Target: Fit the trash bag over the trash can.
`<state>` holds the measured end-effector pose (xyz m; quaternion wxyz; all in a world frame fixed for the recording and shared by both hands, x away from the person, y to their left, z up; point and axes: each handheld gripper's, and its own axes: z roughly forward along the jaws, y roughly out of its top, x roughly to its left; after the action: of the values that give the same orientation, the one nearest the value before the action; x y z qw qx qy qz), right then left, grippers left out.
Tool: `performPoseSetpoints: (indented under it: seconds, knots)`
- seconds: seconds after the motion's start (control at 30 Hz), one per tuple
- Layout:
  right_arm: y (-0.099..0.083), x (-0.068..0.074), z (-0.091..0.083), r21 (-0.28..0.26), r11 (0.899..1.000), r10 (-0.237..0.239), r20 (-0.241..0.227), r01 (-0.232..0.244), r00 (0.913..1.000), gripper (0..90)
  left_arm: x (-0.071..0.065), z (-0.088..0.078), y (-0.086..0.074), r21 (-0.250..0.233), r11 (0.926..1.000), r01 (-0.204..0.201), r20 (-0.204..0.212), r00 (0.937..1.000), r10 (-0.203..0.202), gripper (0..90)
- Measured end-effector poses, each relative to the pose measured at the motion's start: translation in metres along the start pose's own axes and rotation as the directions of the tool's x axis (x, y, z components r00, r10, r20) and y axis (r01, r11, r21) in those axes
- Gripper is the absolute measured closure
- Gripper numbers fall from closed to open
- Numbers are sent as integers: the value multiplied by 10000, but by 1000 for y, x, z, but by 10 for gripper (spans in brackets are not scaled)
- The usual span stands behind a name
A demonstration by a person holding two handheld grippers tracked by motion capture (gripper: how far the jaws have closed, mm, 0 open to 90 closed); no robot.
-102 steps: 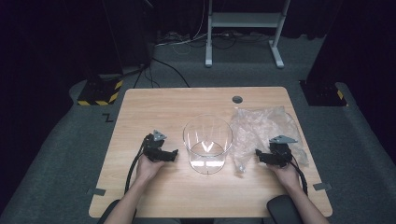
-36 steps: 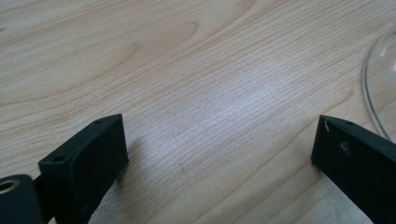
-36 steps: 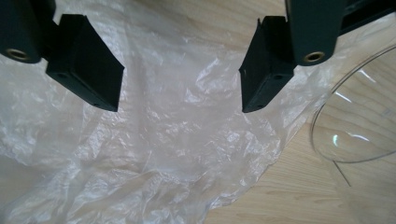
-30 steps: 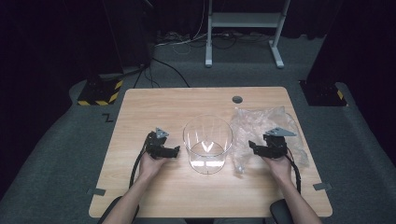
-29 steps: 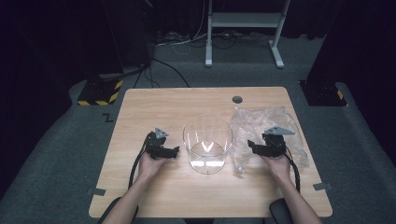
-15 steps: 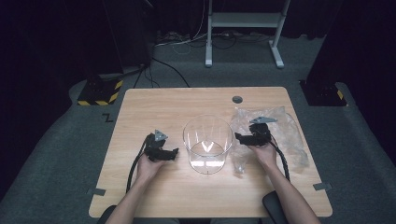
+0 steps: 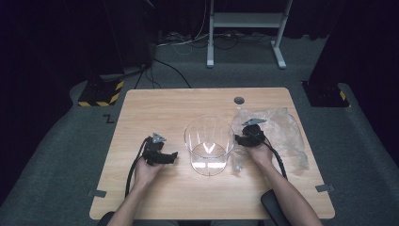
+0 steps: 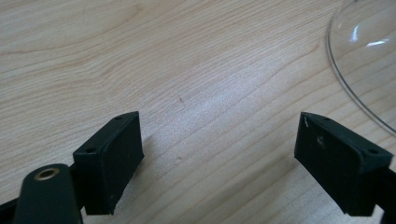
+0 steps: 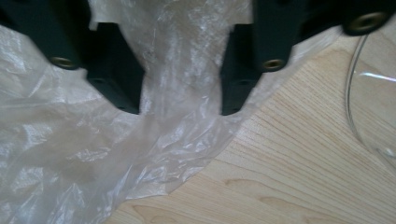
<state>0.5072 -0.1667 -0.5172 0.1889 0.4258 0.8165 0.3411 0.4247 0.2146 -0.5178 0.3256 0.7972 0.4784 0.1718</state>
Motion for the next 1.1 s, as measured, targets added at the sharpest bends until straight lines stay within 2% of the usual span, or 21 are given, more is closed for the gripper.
performPoseSetpoints:
  seconds: [0.03,0.07,0.1,0.13,0.17,0.2,0.3,0.33,0.43,0.47,0.53,0.63,0.67,0.77,0.87,0.97,1.0,1.1]
  knots:
    - [0,0,0,0,10000,0,0,0,10000,599,0,0,0,0,10000,0,0,10000,0,158]
    - [-1,0,-1,-43,9999,-103,-51,103,9999,726,2,0,0,-23,9999,120,94,9999,-120,159]
    - [-2,1,-2,-79,9998,-195,-109,194,9997,776,2,0,0,-87,9996,260,199,9995,-258,167]
    - [-2,1,-2,-79,9998,-195,-109,194,9997,776,2,0,0,-87,9996,260,199,9995,-258,181]
    - [-3,2,-3,-76,9991,-419,-176,418,9990,870,1,-1,2,-220,9994,274,301,9992,-267,193]
    - [-4,3,-4,-65,9988,-493,-158,492,9987,886,0,-2,2,-240,9995,213,300,9993,-206,199]
    - [-4,5,-5,-28,9983,-590,-158,590,9981,896,-3,-4,4,-341,9993,118,432,9990,-103,223]
    - [-5,5,-7,19,9979,-651,-247,651,9976,899,-7,-7,9,-346,9993,-114,491,9987,131,225]
    - [-6,4,-8,50,9971,-757,-328,759,9966,900,-11,-9,13,-571,9980,-288,611,9976,323,240]
    - [-5,4,-10,47,9971,-761,-316,763,9966,900,-13,-10,16,-638,9969,-468,627,9967,508,240]
    - [-3,-1,-21,-255,9975,-664,-260,657,9975,900,-14,-9,19,-649,9953,-725,616,9952,765,249]
    - [-2,-4,-29,-539,9974,-496,-410,474,9979,900,-13,-8,22,-507,9954,-815,638,9944,846,247]
    - [-1,-4,-39,-783,9958,-511,-440,476,9977,900,-11,-8,24,-449,9969,-640,764,9948,673,254]
    - [0,-4,-47,-901,9950,-485,-612,429,9969,900,-9,-7,27,-435,9981,-442,954,9943,482,263]
    - [1,-4,-60,-1255,9910,-575,-805,471,9951,900,-6,-10,30,-617,9981,-95,1266,9918,172,276]
    - [6,-1,-77,-1788,9827,-670,-974,488,9930,900,-5,-14,33,-870,9962,-49,1490,9887,179,276]
    - [8,1,-85,-1922,9782,-973,-887,789,9913,900,-5,-16,34,-954,9954,-77,1475,9888,218,280]
    - [9,4,-92,-1880,9782,-1091,-1021,885,9888,900,-6,-23,39,-1357,9903,-293,1330,9900,475,283]
